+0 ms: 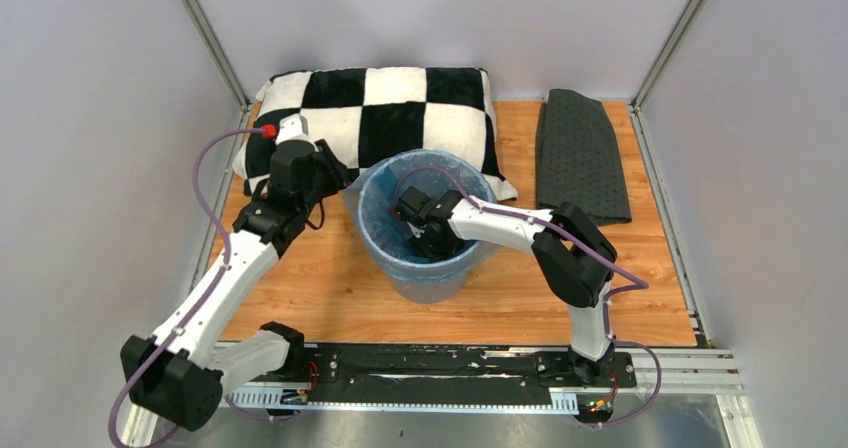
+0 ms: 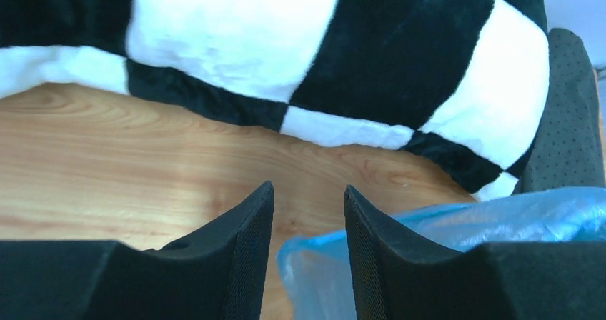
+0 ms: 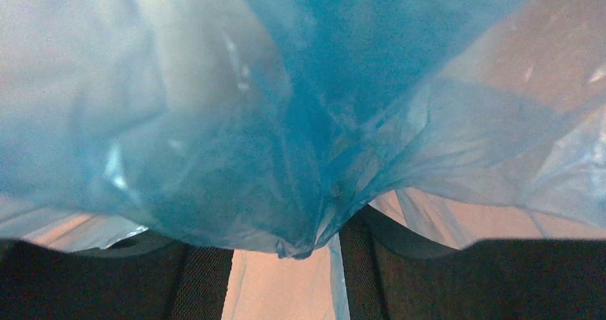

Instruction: Put the trash bags into the trash bin

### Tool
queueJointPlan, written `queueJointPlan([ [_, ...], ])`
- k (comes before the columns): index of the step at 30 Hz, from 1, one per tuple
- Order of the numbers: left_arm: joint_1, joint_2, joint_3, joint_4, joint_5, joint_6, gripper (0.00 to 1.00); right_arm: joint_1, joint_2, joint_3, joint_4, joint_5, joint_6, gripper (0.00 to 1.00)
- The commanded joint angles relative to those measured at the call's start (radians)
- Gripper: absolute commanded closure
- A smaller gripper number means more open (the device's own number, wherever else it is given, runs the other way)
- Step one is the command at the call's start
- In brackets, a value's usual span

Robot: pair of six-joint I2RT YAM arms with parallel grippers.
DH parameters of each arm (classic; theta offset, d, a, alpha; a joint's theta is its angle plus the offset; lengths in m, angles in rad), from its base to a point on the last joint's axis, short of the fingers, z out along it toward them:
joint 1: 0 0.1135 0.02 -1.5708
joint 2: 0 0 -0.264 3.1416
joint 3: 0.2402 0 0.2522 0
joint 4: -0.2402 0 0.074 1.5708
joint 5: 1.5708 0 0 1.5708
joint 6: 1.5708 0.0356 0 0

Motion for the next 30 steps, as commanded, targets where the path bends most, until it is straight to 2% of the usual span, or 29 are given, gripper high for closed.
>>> queueJointPlan([
  [1,0.007,0.106,0.016,0.104,0.108,-0.048,0.57,-0.012,0.016,-0.021,-0.005,0.016,-0.014,0.46],
  [5,0.007,0.15,-0.061,0.193,0.179,-0.081,0.65,-0.012,0.017,-0.021,-0.001,0.014,-0.012,0.46],
  [10,-0.006,0.124,-0.213,0.291,0.237,-0.116,0.78,-0.012,0.024,-0.019,0.001,0.01,-0.006,0.46],
  [13,-0.034,0.109,-0.274,0.33,0.247,-0.107,0.81,-0.012,0.029,-0.015,0.004,0.007,-0.004,0.46],
  [19,-0.082,0.115,-0.296,0.333,0.223,-0.07,0.82,-0.011,0.038,-0.018,0.009,0.008,0.006,0.42],
  [30,-0.087,0.103,-0.325,0.33,0.215,-0.046,0.82,-0.01,0.048,-0.017,0.012,0.019,0.015,0.34],
])
